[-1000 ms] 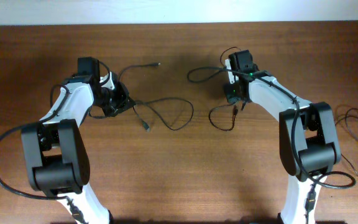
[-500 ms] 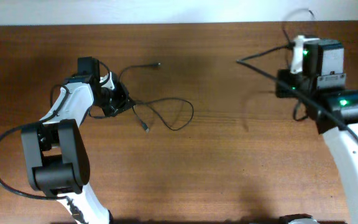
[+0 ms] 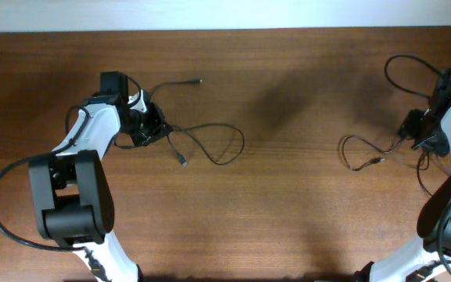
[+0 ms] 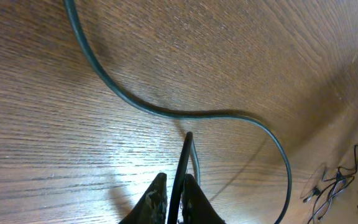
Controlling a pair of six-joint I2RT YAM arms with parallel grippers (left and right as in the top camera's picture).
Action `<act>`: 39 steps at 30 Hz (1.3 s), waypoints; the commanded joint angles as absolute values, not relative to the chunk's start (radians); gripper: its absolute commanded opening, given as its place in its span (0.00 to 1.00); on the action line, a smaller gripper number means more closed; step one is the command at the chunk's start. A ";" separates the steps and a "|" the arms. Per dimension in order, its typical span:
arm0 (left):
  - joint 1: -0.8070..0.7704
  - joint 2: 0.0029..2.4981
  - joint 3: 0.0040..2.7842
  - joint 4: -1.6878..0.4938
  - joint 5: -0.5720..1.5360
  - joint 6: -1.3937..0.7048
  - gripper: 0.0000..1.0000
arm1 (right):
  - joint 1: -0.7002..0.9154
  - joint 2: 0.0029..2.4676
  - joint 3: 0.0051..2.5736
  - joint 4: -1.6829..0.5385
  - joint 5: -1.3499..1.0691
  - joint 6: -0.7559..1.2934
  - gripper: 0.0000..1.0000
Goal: Untangle cables
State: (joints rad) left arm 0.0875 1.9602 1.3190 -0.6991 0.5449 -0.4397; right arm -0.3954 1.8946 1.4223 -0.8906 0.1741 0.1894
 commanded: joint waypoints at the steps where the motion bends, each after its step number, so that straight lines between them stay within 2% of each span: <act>1: 0.085 1.969 1.316 -0.697 0.540 -0.449 0.11 | -0.371 1.866 1.427 -0.940 0.153 0.304 0.81; 4: 0.085 1.969 1.316 -0.696 0.540 -0.449 0.17 | -0.263 1.789 1.427 -0.983 0.069 0.315 0.81; 5: 0.085 1.969 1.316 -0.696 0.540 -0.449 0.27 | -0.227 1.779 1.426 -0.998 0.034 0.315 0.82; 6: 0.085 1.969 1.316 -0.696 0.540 -0.449 0.41 | -0.179 1.779 1.426 -1.014 -0.006 0.315 0.84; 7: 0.085 1.969 1.316 -0.694 0.540 -0.449 0.61 | -0.136 1.781 1.424 -1.021 -0.024 0.315 0.88; 8: 0.085 1.969 1.316 -0.693 0.536 -0.449 0.96 | -0.094 1.781 1.423 -1.023 -0.030 0.316 0.91; 9: 0.085 1.969 1.316 -0.693 0.529 -0.449 0.99 | -0.051 1.781 1.423 -1.023 -0.053 0.316 0.91; 13: 0.085 1.969 1.316 -0.689 0.525 -0.449 0.99 | 0.121 1.792 1.423 -0.952 -0.179 0.316 1.00; 17: 0.085 1.969 1.316 -0.690 0.447 -0.473 0.99 | 0.316 1.828 1.423 -0.828 -0.207 0.316 0.98; 21: 0.085 1.969 1.316 -0.690 0.435 -0.482 0.99 | 0.443 1.913 1.423 -0.656 -0.208 0.371 0.98; 23: 0.085 1.969 1.316 -0.694 0.395 -0.484 0.99 | 0.502 1.964 1.423 -0.508 -0.230 0.266 0.98; 28: 0.097 1.969 1.306 -0.738 0.340 -0.603 0.99 | 0.584 2.072 1.423 -0.263 -0.232 0.065 0.98; 31: 0.102 1.969 1.306 -0.706 0.427 -0.621 0.99 | 0.603 2.167 1.423 -0.120 -0.233 -0.047 0.98; 36: 0.102 1.969 1.306 -0.703 0.437 -0.620 0.99 | 0.616 2.271 1.423 0.047 -0.233 -0.053 0.98; 39: 0.102 1.969 1.306 -0.703 0.422 -0.620 0.99 | 0.638 2.306 1.423 0.046 -0.287 -0.079 0.98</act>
State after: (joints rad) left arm 0.0975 1.9602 1.3125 -0.7052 0.4213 -0.6109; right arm 0.6098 2.2551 1.4212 0.0704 -0.2272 -0.0525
